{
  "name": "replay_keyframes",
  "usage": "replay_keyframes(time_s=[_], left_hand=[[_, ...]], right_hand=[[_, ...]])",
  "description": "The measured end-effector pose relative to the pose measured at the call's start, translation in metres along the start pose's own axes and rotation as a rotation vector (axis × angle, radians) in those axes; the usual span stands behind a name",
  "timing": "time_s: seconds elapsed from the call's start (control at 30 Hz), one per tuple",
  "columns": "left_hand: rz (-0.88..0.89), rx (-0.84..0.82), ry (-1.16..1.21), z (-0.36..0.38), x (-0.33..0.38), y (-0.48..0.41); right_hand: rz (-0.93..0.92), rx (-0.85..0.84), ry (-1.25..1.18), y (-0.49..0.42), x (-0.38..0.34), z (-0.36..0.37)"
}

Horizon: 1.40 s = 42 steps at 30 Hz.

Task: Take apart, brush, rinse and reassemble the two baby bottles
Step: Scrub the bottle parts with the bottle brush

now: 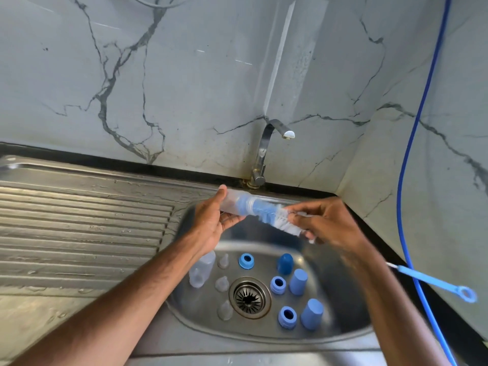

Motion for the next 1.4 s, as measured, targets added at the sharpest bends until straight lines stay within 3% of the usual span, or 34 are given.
replay_keyframes(time_s=[0.33, 0.8, 1.0, 1.13, 1.27, 1.4], left_hand=[[-0.021, -0.005, 0.012, 0.001, -0.002, -0.001], [-0.054, 0.02, 0.014, 0.003, -0.01, 0.0], [-0.047, 0.043, -0.043, -0.002, -0.009, -0.002], [-0.045, 0.039, -0.039, 0.002, -0.01, -0.001], [-0.04, 0.044, -0.128, 0.002, -0.016, 0.001], [-0.035, 0.083, -0.087, -0.004, -0.006, -0.004]], right_hand=[[-0.163, 0.021, 0.267, 0.007, -0.01, 0.004], [-0.159, 0.105, 0.317, 0.005, -0.01, -0.008], [-0.2, 0.027, 0.379, 0.008, -0.01, 0.011], [-0.189, 0.122, 0.357, 0.006, -0.007, 0.003], [-0.195, 0.038, 0.387, 0.008, -0.004, 0.033], [-0.167, 0.053, 0.303, 0.006, -0.004, 0.0]])
Point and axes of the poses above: each hand's wrist, its own y-axis away from the middle knuckle, its own z-axis out of the palm, x = y × z, the point moved 3 cm from there along -y, towards the middle knuckle, and after that the axes turned 5 degrees about -z, right-handed, at the moved point
